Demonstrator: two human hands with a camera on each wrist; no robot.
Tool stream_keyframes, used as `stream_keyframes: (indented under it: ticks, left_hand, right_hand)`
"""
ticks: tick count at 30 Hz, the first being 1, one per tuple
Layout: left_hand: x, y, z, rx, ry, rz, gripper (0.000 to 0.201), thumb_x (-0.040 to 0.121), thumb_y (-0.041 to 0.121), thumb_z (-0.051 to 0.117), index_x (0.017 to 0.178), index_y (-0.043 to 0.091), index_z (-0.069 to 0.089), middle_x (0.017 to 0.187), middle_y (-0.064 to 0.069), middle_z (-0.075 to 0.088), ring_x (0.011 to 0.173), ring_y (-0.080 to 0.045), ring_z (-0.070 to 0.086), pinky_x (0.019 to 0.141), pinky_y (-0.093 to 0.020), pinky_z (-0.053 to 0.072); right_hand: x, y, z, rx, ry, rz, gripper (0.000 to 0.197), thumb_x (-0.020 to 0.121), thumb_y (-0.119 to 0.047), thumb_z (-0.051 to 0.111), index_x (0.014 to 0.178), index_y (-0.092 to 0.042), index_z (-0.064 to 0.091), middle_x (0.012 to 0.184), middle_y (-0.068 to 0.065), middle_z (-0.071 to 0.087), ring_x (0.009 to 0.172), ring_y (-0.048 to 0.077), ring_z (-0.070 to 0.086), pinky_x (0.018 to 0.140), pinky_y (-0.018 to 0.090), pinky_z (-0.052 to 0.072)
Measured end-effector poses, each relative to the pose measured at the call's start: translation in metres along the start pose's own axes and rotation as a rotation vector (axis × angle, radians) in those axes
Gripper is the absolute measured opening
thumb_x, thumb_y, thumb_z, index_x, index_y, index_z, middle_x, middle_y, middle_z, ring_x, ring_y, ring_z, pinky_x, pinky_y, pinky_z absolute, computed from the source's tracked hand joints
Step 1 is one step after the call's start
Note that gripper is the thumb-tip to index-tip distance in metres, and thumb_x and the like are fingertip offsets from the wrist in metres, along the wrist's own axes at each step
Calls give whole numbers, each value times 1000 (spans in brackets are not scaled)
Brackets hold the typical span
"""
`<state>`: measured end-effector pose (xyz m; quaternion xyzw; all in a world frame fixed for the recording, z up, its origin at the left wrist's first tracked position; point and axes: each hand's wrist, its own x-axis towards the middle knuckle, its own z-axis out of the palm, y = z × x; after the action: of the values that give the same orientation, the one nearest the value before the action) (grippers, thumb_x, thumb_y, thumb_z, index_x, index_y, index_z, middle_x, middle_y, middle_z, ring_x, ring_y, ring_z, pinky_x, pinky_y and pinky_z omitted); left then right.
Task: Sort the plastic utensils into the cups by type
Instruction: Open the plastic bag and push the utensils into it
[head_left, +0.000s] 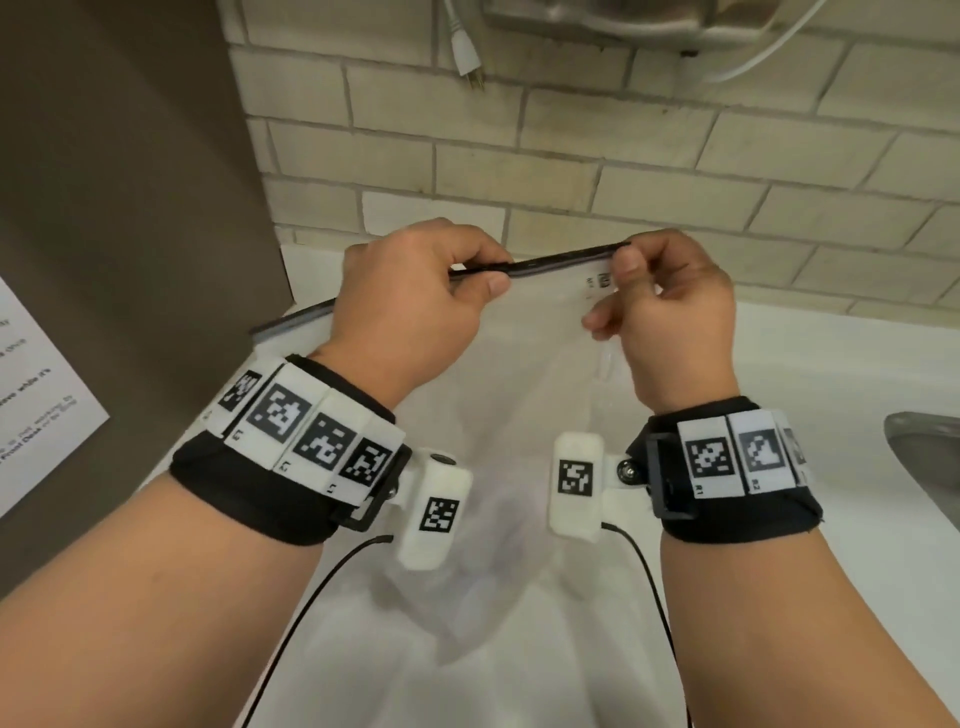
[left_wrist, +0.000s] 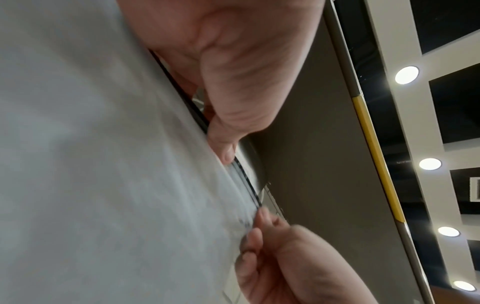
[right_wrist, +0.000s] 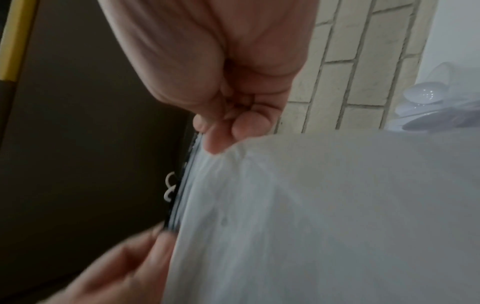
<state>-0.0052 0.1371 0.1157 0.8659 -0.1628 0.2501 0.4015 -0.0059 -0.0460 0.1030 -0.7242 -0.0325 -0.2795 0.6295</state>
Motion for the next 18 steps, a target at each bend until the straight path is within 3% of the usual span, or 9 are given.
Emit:
stream_keyframes:
  ticks: [3,7,10,13,14,16,17,18]
  left_hand:
    - [0,-11,-18,74,16,-72,6,82,36,68,85,41,68,75,21,58,75,-10,55,90,-41,47]
    - [-6,-23,-41,136,-13,-172,11,82,34,70,77,41,63,73,17,62,76,-17,60,84,-36,50]
    - [-10,-30,-53,184,-37,-212,10,82,31,70,77,37,65,70,18,61,71,-14,59,76,-30,48]
    - [-10,-29,-62,363,-273,-261,6,81,39,70,76,40,65,80,20,63,88,-16,62,83,-33,48]
    - [-11,-26,-62,431,-385,-265,4,81,46,67,81,42,67,91,19,65,96,-16,61,87,-34,47]
    - [-8,-20,-59,464,-493,-211,28,84,56,56,105,42,67,119,13,63,113,-16,56,96,-36,44]
    - [-7,-14,-55,424,-475,-185,35,87,55,50,113,38,66,121,8,64,113,-17,57,96,-36,44]
    - [-5,-7,-49,384,-431,-151,37,92,52,45,113,30,67,113,3,68,105,-19,60,91,-35,46]
  right_hand:
    - [11,1,-14,72,94,16,24,98,-7,47,78,-20,51,69,0,56,46,10,61,53,31,56]
    - [20,10,-30,82,203,25,24,99,-8,43,80,-19,50,66,0,54,48,9,59,56,30,57]
    - [26,22,-37,78,284,56,23,100,-9,41,81,-19,49,68,1,51,46,7,56,55,29,55]
    - [28,30,-35,49,310,92,24,101,-11,39,80,-20,48,67,3,49,43,6,52,55,27,54]
    - [29,33,-33,51,309,98,25,101,-11,38,80,-21,48,66,3,48,42,6,49,56,28,55]
    - [28,36,-28,54,274,102,27,101,-11,37,79,-22,48,65,3,46,43,6,45,58,29,54]
    - [27,35,-24,49,240,102,27,102,-10,37,79,-22,48,64,3,46,43,6,45,59,30,54]
    - [26,37,-20,47,208,90,27,101,-10,37,79,-22,48,63,2,46,42,4,46,60,30,53]
